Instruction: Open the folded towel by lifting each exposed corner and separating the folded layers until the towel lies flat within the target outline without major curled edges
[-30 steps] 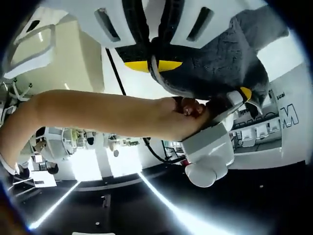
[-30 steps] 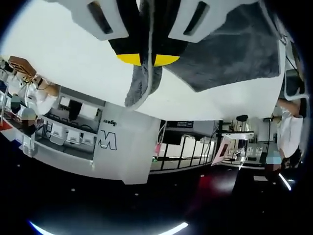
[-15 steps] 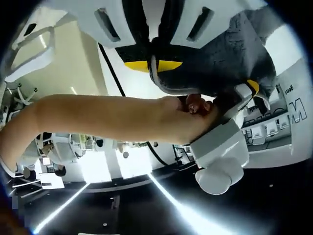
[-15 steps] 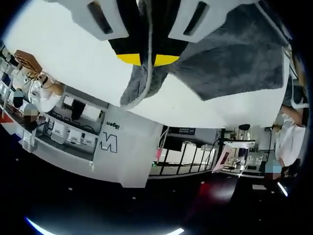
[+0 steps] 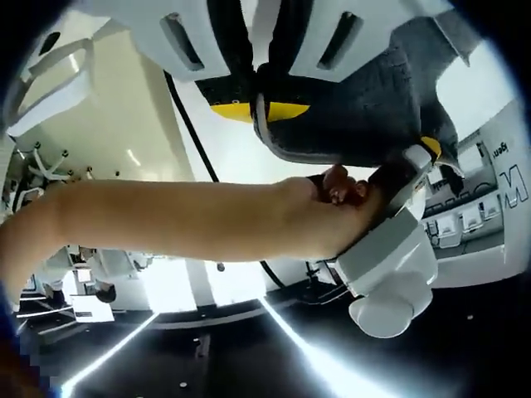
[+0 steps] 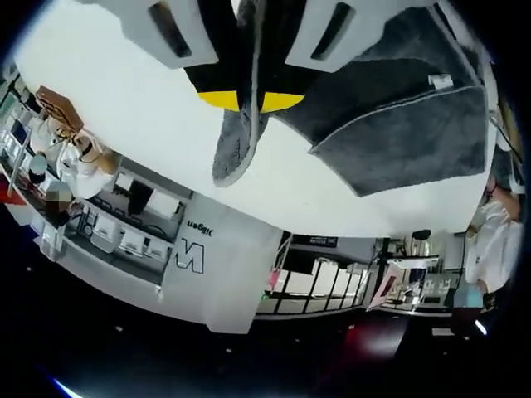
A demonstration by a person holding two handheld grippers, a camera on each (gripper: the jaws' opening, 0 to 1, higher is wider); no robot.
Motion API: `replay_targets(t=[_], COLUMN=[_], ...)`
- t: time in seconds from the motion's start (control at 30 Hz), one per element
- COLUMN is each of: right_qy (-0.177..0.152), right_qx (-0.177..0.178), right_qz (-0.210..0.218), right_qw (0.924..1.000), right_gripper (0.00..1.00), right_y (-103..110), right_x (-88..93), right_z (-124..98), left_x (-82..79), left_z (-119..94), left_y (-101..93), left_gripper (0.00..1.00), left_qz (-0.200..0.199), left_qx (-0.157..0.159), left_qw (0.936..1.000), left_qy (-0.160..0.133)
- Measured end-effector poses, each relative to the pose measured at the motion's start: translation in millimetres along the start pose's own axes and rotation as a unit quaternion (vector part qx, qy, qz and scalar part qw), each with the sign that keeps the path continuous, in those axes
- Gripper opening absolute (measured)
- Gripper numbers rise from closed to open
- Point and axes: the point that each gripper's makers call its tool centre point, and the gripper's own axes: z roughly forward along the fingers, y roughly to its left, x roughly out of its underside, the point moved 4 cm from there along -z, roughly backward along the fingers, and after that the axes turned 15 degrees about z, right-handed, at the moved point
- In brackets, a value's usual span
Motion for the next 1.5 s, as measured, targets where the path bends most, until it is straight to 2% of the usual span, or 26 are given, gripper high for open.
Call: replay_targets(t=[0.27, 0.43, 0.5, 0.7, 0.93, 1.03, 1.33, 1.5], right_qy=[0.017, 0.028, 0.038, 0.045, 0.051, 0.055, 0.062, 0.058], right_qx=[0.011, 0.017, 0.03, 0.031, 0.028, 0.029, 0.039, 0.042], right_qz=[0.007, 0.011, 0.002, 0.007, 0.02, 0.024, 0.027, 0.028], right_qw=[0.9998, 0.9994, 0.9988, 0.9985, 0.9981, 0.9978, 0.9969, 0.997], right_gripper=[0.0, 0.0, 0.0, 0.01, 0.0, 0.0, 0.0, 0.0], right_y=[-14, -23, -30, -38, -46, -50, -59, -62], right_x=[22.0, 34.8, 40.6, 51.2, 63.4, 69.1, 80.5, 80.4], right_z=[-2, 0, -1, -2, -2, -2, -6, -7], left_x=[3.4, 9.3, 10.1, 15.0, 12.0, 10.7, 16.7, 10.8], left_z=[12, 21, 24, 34, 42, 44, 53, 55], left_y=[-7.8, -13.0, -14.6, -20.6, -25.0, -28.1, -38.3, -38.3], left_gripper=[0.02, 0.02, 0.02, 0.02, 0.03, 0.03, 0.05, 0.05], left_qz=[-0.052, -0.064, -0.075, -0.076, -0.102, -0.136, -0.144, -0.16], left_qx=[0.006, 0.006, 0.006, 0.018, 0.018, 0.017, 0.023, 0.013], left_qw=[0.9986, 0.9979, 0.9971, 0.9966, 0.9945, 0.9905, 0.9892, 0.987], left_qy=[-0.003, 0.009, 0.011, 0.028, 0.018, 0.011, 0.017, 0.006])
